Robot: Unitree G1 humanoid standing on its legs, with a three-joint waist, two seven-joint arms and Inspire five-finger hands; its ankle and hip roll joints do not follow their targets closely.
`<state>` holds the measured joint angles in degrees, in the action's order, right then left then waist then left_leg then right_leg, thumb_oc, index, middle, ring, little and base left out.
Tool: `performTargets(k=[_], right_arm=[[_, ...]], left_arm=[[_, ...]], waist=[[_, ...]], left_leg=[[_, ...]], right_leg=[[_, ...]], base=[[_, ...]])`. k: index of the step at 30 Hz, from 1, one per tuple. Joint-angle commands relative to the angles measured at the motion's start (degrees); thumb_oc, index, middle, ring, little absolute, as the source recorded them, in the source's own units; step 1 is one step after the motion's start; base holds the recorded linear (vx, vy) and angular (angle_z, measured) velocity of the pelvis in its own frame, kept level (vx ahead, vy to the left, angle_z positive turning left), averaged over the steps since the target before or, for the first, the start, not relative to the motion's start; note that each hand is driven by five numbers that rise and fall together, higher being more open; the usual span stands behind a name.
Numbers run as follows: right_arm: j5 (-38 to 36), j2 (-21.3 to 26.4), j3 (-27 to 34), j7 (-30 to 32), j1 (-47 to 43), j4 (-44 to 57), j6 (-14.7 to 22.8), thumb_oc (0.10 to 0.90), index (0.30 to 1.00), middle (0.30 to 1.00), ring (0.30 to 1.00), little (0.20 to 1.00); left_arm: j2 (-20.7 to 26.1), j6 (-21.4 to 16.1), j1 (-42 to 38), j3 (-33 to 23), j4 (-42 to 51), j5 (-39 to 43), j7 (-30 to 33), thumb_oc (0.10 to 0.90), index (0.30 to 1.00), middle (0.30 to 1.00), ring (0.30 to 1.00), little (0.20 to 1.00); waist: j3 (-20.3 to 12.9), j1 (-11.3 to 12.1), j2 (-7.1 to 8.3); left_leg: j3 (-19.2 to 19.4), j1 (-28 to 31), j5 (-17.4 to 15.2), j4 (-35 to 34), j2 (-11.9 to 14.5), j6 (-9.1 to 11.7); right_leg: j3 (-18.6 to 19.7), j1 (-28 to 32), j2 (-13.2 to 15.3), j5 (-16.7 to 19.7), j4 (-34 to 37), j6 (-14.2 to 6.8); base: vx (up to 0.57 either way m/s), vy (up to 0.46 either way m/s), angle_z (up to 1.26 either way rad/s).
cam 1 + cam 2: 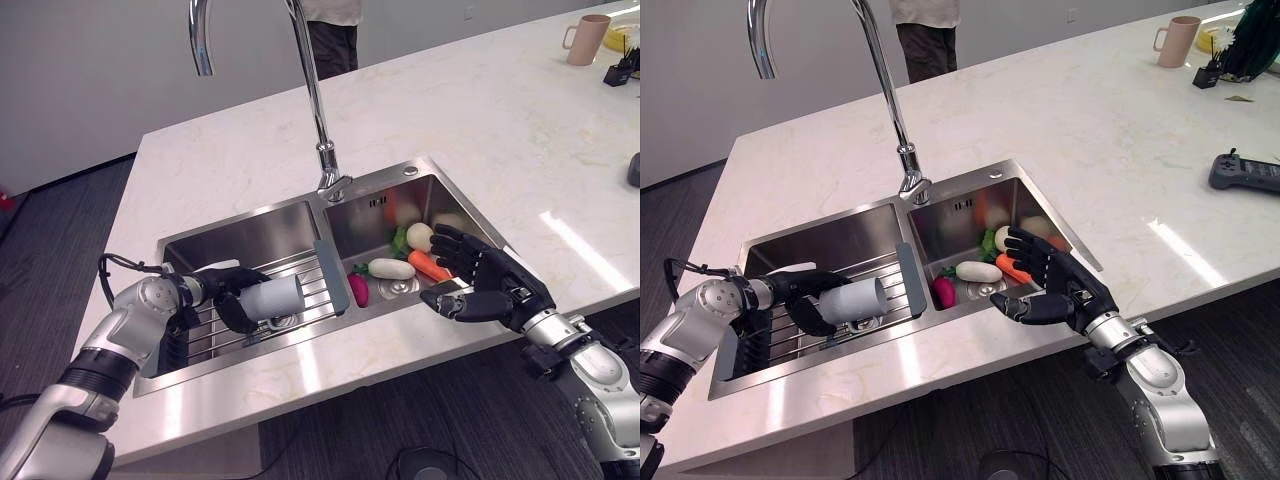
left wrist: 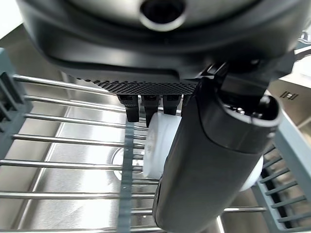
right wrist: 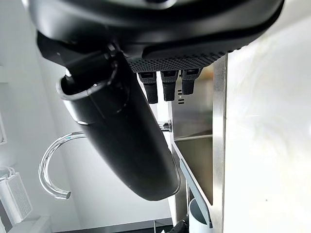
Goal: Place the dishes in the dishwasher.
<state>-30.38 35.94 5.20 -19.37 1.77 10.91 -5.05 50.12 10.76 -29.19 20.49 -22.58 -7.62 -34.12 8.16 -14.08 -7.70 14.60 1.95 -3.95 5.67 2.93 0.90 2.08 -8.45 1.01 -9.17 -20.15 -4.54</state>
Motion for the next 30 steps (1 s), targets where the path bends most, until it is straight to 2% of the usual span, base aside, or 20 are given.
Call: performTargets(k=[1, 7, 8, 9, 10, 18, 30], right_arm=[[-0.96, -0.26, 3.07, -0.60, -6.78, 4.59, 6.30, 0.800, 0.900, 0.900, 0.900, 0.900], [-0.75, -0.41, 2.50, -0.83, -7.03, 4.24, 6.63, 0.800, 0.900, 0.900, 0.900, 0.900], [-0.91, -0.29, 2.57, -0.86, -7.01, 4.26, 6.56, 0.800, 0.900, 0.900, 0.900, 0.900], [-0.86, -0.42, 2.68, -1.09, -6.91, 4.10, 6.70, 0.800, 0.900, 0.900, 0.900, 0.900], [-0.92, -0.40, 2.64, -1.07, -6.85, 4.04, 6.83, 0.800, 0.900, 0.900, 0.900, 0.900], [-1.27, 0.07, 2.59, -1.37, -6.88, 4.06, 6.48, 0.800, 0.900, 0.900, 0.900, 0.900], [-1.04, -0.26, 2.83, -1.44, -6.62, 4.02, 6.29, 0.800, 0.900, 0.900, 0.900, 0.900]], left_arm=[[0.37, -2.34, -5.95, -2.77, -0.40, -1.63, 2.12, 0.800, 0.900, 0.900, 0.900, 0.900], [-0.24, -2.04, -6.55, -2.29, -2.35, -1.72, 2.38, 0.800, 0.900, 0.900, 0.900, 0.900], [-0.22, -2.45, -6.46, -2.27, -2.47, -1.96, 2.85, 0.712, 0.768, 0.768, 0.768, 0.768], [-0.33, -3.63, -6.36, -2.40, -2.48, -3.58, 3.80, 0.455, 0.382, 0.382, 0.382, 0.382], [-0.09, -4.39, -6.53, -2.23, -2.58, -4.25, 4.13, 0.400, 0.300, 0.300, 0.300, 0.300], [1.03, -6.79, -8.16, -1.77, -2.19, -1.90, 4.96, 0.400, 0.300, 0.300, 0.300, 0.300], [2.06, -6.73, -8.04, -3.24, 1.71, 0.84, 8.32, 0.400, 0.300, 0.300, 0.300, 0.300]], waist=[[-3.13, -0.55, 0.00], [-3.22, -0.71, 0.09], [-3.26, -0.74, 0.13], [-3.28, -0.75, 0.15], [-3.28, -0.78, 0.20], [-3.22, -0.99, 0.20], [-3.14, -0.54, 0.44]], left_leg=[[1.13, -3.06, -13.70, 11.52, -0.60, -1.92], [1.25, -2.90, -13.77, 11.52, -0.57, -1.98], [1.30, -2.90, -13.78, 11.52, -0.55, -1.96], [1.30, -2.89, -13.82, 11.52, -0.55, -2.01], [1.29, -2.90, -13.80, 11.52, -0.54, -2.00], [1.29, -2.87, -13.80, 11.52, -0.55, -1.99], [0.99, -3.03, -13.78, 11.52, -0.66, -2.08]], right_leg=[[-4.61, 2.62, 2.03, -5.13, 2.96, -1.50], [-4.49, 2.70, 1.94, -5.10, 2.96, -1.51], [-4.46, 2.70, 1.93, -5.12, 2.96, -1.50], [-4.47, 2.71, 1.91, -5.14, 2.96, -1.49], [-4.46, 2.70, 1.91, -5.11, 2.96, -1.50], [-4.26, 2.68, 1.89, -5.05, 2.96, -1.55], [-4.26, 2.68, 1.99, -5.05, 2.96, -1.63]], base=[[0.00, 0.000, -0.06], [0.00, 0.000, -0.02], [0.00, 0.000, 0.00], [0.00, 0.000, 0.00], [0.00, 0.000, 0.00], [0.00, 0.000, 0.00], [0.00, 0.000, 0.00]])
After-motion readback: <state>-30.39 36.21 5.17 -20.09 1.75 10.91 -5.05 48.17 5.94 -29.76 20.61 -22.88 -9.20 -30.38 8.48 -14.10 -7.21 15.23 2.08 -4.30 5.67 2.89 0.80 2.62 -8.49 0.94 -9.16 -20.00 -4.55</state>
